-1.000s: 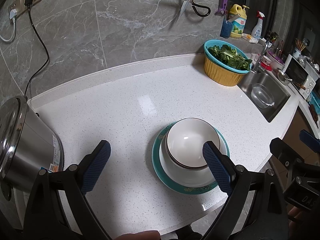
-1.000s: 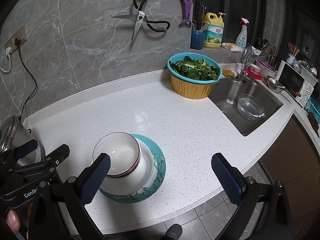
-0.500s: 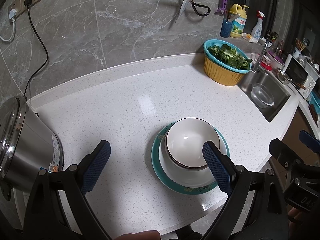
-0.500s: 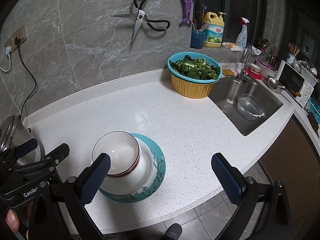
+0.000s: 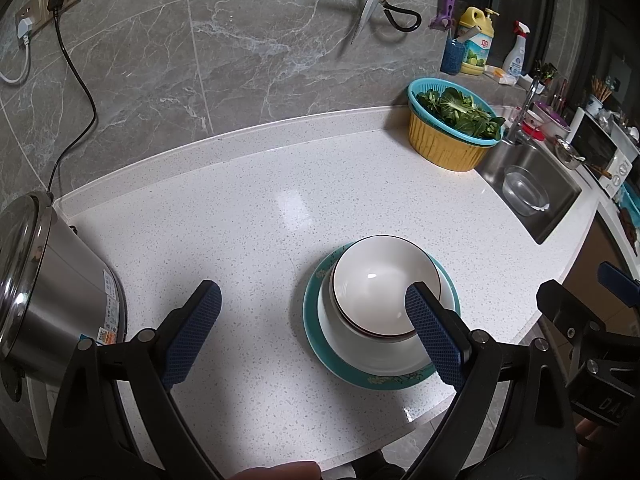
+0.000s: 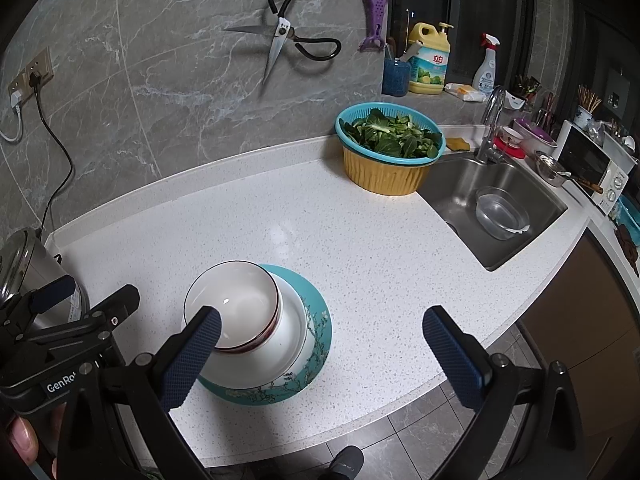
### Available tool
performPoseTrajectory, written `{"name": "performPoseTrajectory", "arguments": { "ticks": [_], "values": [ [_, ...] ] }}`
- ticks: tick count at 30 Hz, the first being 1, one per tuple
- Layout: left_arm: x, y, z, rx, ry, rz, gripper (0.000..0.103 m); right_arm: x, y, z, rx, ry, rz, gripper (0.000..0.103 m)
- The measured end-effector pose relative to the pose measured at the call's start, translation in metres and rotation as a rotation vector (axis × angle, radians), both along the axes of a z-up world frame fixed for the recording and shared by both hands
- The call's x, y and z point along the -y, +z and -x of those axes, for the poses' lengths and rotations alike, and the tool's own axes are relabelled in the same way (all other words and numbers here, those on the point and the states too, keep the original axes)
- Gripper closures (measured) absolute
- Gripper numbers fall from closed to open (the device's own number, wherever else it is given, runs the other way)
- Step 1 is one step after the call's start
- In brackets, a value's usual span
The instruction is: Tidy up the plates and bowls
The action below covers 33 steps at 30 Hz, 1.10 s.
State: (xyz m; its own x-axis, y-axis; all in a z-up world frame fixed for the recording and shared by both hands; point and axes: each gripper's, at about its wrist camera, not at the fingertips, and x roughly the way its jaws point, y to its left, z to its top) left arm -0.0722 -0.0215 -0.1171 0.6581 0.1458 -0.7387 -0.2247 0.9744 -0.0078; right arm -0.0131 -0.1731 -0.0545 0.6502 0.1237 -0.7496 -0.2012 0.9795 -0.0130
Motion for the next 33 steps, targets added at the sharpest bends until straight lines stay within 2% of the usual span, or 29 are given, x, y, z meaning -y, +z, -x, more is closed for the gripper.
{"name": "performPoseTrajectory", "arguments": {
  "ticks": [33],
  "values": [
    [0.004,-0.005,-0.002,0.006,0.008,-0.003,0.009,0.003,-0.014,-0.010,-0.016,0.034,0.002,0.000]
  ]
}}
